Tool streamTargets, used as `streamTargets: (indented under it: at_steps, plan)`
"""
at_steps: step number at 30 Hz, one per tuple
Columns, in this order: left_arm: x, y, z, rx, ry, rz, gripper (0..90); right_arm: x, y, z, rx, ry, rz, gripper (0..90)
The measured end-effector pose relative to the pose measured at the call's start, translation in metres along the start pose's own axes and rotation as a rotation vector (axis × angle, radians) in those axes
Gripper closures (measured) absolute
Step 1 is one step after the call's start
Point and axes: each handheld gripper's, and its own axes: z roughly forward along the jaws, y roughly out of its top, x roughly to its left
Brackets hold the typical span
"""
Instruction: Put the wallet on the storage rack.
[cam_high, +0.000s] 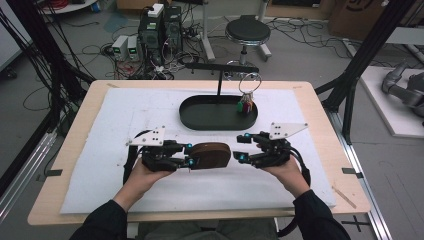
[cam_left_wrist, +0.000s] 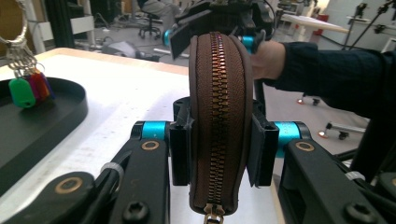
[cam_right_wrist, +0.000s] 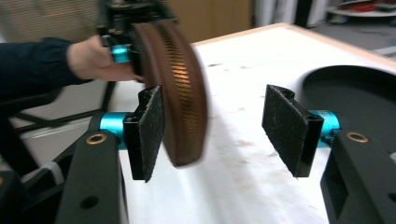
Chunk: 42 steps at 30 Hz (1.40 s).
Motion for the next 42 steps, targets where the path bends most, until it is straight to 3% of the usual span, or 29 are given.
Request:
streamTargets:
  at_steps: [7,16,20,28,37,42]
  plan:
    - [0.006,0.006,-0.004,-0.023,0.089,0.028,66.9,-0.017,-0.004,-0.035,-0.002,-0.232,-0.011,35.3]
    - [0.022,0.011,0.001,-0.046,0.195,0.040,67.1,-0.031,-0.015,-0.053,0.000,-0.363,0.012,35.0]
    - [0.030,0.009,0.008,-0.053,0.248,0.056,67.1,-0.035,-0.017,-0.057,-0.002,-0.406,0.025,35.4]
    - [0.047,0.008,0.023,-0.069,0.301,0.029,67.1,-0.040,-0.021,-0.065,-0.010,-0.455,0.051,35.6]
    - [0.077,0.003,0.043,-0.053,0.361,-0.039,67.1,-0.043,-0.022,-0.068,-0.016,-0.469,0.058,35.7]
    - [0.091,-0.001,0.052,-0.043,0.403,-0.051,67.0,-0.043,-0.022,-0.069,-0.020,-0.473,0.060,35.8]
